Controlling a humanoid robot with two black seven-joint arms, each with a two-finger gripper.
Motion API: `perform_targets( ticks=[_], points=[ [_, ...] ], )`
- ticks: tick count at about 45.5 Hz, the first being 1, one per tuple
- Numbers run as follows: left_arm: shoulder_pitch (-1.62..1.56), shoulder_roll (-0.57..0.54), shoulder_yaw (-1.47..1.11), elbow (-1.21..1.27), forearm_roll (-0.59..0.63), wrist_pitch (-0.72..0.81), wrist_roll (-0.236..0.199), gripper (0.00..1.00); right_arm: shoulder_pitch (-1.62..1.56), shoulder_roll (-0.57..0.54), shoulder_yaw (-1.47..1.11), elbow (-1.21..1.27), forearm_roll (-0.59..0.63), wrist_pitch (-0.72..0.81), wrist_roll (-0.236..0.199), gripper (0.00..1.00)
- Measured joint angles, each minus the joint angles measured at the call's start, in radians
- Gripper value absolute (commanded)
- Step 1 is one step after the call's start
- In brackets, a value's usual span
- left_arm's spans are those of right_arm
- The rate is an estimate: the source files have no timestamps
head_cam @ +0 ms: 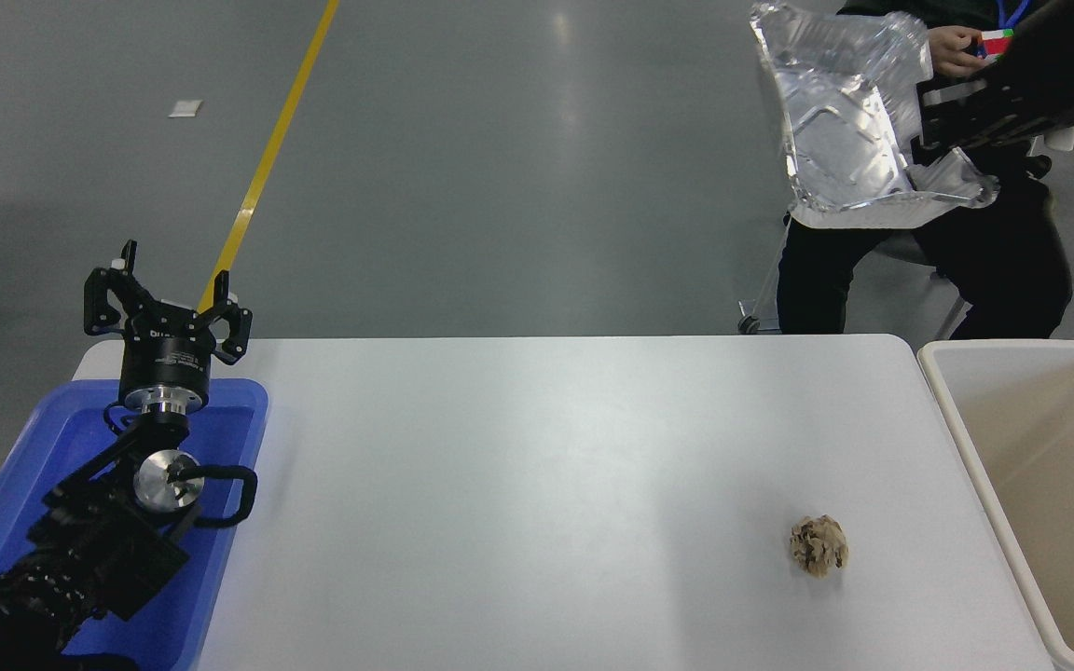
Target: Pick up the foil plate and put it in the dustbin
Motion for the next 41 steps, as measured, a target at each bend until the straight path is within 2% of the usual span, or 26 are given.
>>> perform_targets(
  ticks=[11,21,32,41],
  points=[
    [0.0,0.0,0.0,0.0,0.0,0.0,0.0,0.99,-0.084,-0.181,-0.004,-0.135,-0.018,-0.021,-0.013,0.0],
    [0.0,0.0,0.0,0.0,0.0,0.0,0.0,0.99,-0.278,-0.334,0.049,-0.21,0.013,-0.218,-0.016,0.0],
    [0.0,-0.001,0.0,0.0,-0.001,0.0,0.0,0.99,-0.617,-0.374,0.163,-0.256,0.245,-0.554,-0.013,0.0],
    [0.0,-0.001,0.0,0.0,-0.001,0.0,0.0,0.99,-0.951,-0.28,0.355,-0.404,0.469,-0.753,-0.014,0.0]
  ],
)
